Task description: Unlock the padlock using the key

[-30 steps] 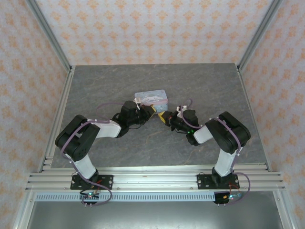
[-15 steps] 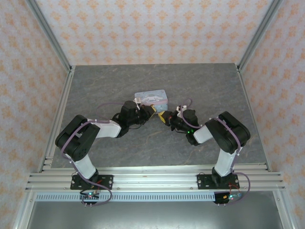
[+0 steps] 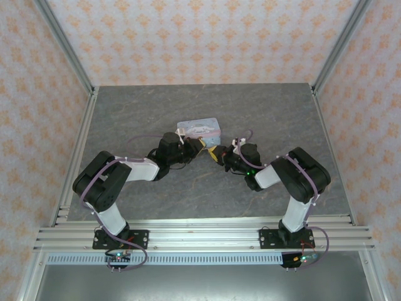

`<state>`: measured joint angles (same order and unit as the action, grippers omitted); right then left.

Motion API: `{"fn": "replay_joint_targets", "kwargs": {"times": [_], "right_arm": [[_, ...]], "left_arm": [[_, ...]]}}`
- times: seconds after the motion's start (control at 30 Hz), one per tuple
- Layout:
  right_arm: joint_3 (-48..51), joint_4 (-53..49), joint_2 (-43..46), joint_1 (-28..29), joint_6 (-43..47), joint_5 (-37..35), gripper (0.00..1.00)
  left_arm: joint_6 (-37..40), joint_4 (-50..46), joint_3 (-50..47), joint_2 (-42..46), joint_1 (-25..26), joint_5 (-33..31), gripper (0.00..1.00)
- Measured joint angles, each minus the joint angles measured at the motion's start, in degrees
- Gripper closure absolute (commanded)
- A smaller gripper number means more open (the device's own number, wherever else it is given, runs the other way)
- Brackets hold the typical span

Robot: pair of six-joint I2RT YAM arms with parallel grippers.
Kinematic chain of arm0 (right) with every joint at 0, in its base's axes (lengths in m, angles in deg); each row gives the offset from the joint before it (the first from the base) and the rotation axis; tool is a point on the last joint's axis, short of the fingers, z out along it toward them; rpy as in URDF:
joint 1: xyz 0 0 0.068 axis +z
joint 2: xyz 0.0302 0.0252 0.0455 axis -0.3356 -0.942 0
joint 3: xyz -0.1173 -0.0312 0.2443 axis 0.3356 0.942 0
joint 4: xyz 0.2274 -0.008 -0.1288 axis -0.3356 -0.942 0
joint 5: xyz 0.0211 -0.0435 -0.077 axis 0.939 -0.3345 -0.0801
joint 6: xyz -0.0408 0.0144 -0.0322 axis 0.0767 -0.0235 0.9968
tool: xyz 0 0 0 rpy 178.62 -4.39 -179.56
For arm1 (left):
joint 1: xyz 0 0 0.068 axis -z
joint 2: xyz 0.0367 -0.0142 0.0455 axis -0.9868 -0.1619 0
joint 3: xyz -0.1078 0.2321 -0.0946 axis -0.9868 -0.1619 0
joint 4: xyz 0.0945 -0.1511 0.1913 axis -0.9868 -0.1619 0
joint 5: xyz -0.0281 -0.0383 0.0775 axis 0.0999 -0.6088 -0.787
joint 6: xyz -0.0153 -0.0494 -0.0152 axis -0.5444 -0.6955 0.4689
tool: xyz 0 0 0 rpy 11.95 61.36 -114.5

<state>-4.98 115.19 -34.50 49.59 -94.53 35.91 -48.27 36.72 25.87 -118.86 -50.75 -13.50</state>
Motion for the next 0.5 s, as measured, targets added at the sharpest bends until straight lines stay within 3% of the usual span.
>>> {"fn": "replay_joint_targets", "kwargs": {"times": [0.5], "right_arm": [[0.00,-1.57,1.18,0.00,0.50,-0.17,1.00]], "left_arm": [[0.04,0.04,0.00,0.00,0.00,-0.20,1.00]]}}
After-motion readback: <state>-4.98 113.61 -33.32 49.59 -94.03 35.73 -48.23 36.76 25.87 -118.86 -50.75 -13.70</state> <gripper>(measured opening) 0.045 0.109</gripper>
